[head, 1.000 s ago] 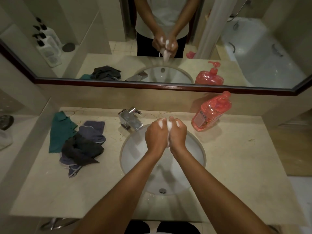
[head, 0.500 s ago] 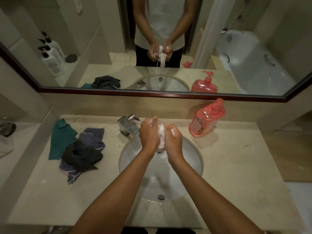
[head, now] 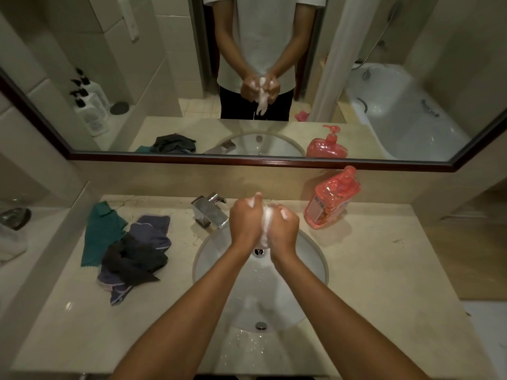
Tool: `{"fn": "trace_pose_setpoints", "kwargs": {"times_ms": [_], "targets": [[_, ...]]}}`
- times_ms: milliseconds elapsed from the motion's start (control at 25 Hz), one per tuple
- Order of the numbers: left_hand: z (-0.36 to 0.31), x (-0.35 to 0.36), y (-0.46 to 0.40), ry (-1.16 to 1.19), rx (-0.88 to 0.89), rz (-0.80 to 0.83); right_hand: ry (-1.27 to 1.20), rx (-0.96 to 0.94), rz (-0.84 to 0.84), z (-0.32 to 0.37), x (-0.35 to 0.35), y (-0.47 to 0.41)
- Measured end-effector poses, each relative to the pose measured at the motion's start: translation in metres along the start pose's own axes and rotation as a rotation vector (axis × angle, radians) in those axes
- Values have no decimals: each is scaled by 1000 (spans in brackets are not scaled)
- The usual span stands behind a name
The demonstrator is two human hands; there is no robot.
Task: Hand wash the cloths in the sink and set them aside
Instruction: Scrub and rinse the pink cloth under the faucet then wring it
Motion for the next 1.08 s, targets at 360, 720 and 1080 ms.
{"fn": "trace_pose_setpoints", "kwargs": {"times_ms": [360, 720, 1080], "targets": [[-3, 7, 3, -84, 30, 88, 114, -65, -17, -2, -12, 9], [17, 4, 4, 43, -74, 69, 191, -85, -42, -8, -14, 18], [43, 6, 21, 355, -231, 163, 31, -90, 62, 1, -6, -15]]}}
Point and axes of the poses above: each hand's wrist, its own y-axis away from the middle knuckle, its own x-axis out of the palm, z = x × y, the point moved 7 cm from there along -y, towards the middle knuckle, and after that the axes turned 7 degrees about y, right-handed, at the moved point
